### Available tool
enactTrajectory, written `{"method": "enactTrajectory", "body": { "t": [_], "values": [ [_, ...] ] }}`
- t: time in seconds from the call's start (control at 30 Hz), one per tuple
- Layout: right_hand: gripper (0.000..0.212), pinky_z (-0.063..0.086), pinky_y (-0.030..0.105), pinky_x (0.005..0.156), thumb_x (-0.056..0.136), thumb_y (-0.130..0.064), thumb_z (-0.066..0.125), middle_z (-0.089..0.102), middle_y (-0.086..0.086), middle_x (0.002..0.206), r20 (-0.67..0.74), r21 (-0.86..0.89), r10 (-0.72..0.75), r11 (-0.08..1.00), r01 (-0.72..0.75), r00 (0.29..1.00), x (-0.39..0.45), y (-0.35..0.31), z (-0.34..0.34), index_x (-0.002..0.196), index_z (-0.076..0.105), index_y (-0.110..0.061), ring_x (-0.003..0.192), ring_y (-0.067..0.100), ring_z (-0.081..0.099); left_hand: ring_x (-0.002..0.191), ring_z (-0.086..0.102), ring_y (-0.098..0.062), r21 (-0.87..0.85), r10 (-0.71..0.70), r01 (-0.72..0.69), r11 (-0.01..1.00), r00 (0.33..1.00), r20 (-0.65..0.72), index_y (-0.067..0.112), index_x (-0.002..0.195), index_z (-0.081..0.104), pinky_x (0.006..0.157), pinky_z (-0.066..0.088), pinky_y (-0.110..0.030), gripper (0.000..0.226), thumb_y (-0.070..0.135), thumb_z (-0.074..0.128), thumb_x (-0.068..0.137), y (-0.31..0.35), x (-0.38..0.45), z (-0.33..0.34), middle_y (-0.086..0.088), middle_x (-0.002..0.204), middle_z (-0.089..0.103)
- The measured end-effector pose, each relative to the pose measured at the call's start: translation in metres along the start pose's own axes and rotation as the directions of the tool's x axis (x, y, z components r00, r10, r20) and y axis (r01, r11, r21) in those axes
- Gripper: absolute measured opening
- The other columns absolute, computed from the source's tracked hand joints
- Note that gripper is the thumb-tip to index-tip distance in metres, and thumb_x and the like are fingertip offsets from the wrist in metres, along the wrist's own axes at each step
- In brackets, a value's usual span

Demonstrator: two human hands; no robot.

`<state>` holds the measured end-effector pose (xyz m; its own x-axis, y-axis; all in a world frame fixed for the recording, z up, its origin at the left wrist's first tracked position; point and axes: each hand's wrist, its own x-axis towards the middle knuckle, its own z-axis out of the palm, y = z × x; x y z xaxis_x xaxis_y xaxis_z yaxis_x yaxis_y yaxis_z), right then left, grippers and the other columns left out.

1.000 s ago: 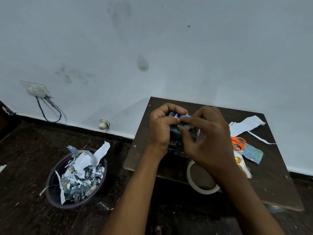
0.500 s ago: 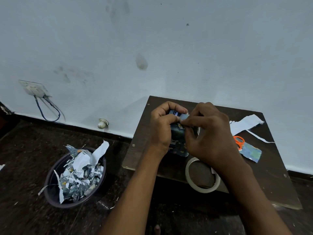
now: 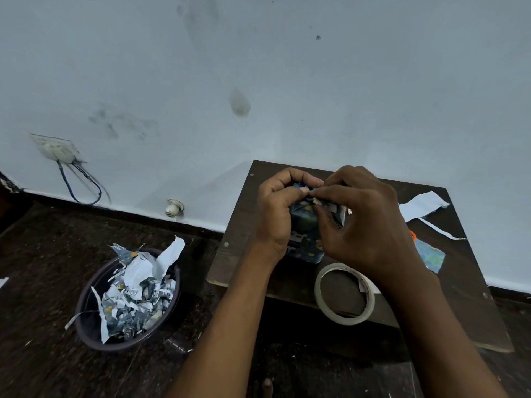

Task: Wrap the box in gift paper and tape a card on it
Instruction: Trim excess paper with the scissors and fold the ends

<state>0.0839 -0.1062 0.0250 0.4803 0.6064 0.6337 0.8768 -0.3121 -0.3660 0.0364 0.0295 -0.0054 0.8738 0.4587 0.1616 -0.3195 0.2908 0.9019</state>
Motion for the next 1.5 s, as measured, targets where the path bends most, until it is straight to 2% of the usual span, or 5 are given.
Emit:
{"method": "enactTrajectory", "body": {
  "t": [0.43, 0.57, 0.7, 1.1, 1.5],
  "values": [
    [0.011, 0.050, 0.041, 0.062, 0.083, 0.009, 0.072, 0.067, 0.010, 0.082, -0.221, 0.010, -0.019, 1.000, 0.022, 0.975, -0.003, 0.010, 0.005, 0.083, 0.075, -0.001, 0.072, 0.025, 0.063, 0.088, 0.064, -0.021, 0.012, 0.042, -0.045, 0.999, 0.989, 0.141, -0.002, 0.099, 0.061, 0.077, 0.055, -0.029, 0.022, 0.002, 0.052, 0.080, -0.001, 0.000, -0.002, -0.014, 0.095, 0.065],
    [0.013, 0.049, 0.039, 0.062, 0.081, 0.010, 0.071, 0.065, 0.009, 0.084, -0.175, 0.016, -0.015, 1.000, 0.018, 0.984, -0.001, 0.008, 0.005, 0.086, 0.074, -0.002, 0.072, 0.023, 0.061, 0.083, 0.063, -0.020, 0.106, 0.047, -0.054, 0.993, 0.997, 0.062, -0.003, 0.096, 0.063, 0.071, 0.054, -0.026, 0.018, -0.007, 0.054, 0.081, -0.001, 0.000, 0.000, -0.011, 0.090, 0.065],
    [0.025, 0.048, 0.035, 0.065, 0.072, 0.006, 0.071, 0.058, 0.006, 0.089, -0.077, 0.039, -0.017, 0.999, 0.020, 0.997, 0.002, 0.006, 0.005, 0.095, 0.073, -0.005, 0.076, 0.022, 0.058, 0.083, 0.064, -0.029, 0.127, 0.046, -0.039, 0.991, 0.998, -0.049, 0.004, 0.085, 0.066, 0.074, 0.055, -0.037, 0.015, -0.005, 0.056, 0.079, -0.003, 0.001, 0.002, -0.014, 0.087, 0.068],
    [0.022, 0.050, 0.041, 0.060, 0.074, 0.008, 0.075, 0.068, 0.001, 0.073, -0.079, 0.033, -0.001, 0.999, 0.003, 0.997, 0.006, 0.008, -0.004, 0.084, 0.079, -0.011, 0.067, 0.020, 0.061, 0.079, 0.065, -0.020, 0.165, 0.039, -0.033, 0.986, 0.999, -0.032, 0.000, 0.084, 0.066, 0.069, 0.057, -0.028, 0.024, -0.018, 0.050, 0.085, 0.001, -0.001, 0.002, -0.009, 0.082, 0.069],
    [0.031, 0.044, 0.036, 0.061, 0.059, 0.015, 0.059, 0.059, 0.004, 0.081, -0.113, 0.085, 0.024, 0.996, -0.015, 0.993, 0.005, 0.001, 0.014, 0.081, 0.065, -0.006, 0.072, 0.023, 0.052, 0.076, 0.063, -0.020, 0.147, -0.014, 0.027, 0.989, 0.996, -0.089, 0.009, 0.074, 0.064, 0.066, 0.054, -0.028, 0.034, -0.019, 0.046, 0.081, -0.001, 0.002, 0.004, -0.008, 0.076, 0.066]
  ]
}}
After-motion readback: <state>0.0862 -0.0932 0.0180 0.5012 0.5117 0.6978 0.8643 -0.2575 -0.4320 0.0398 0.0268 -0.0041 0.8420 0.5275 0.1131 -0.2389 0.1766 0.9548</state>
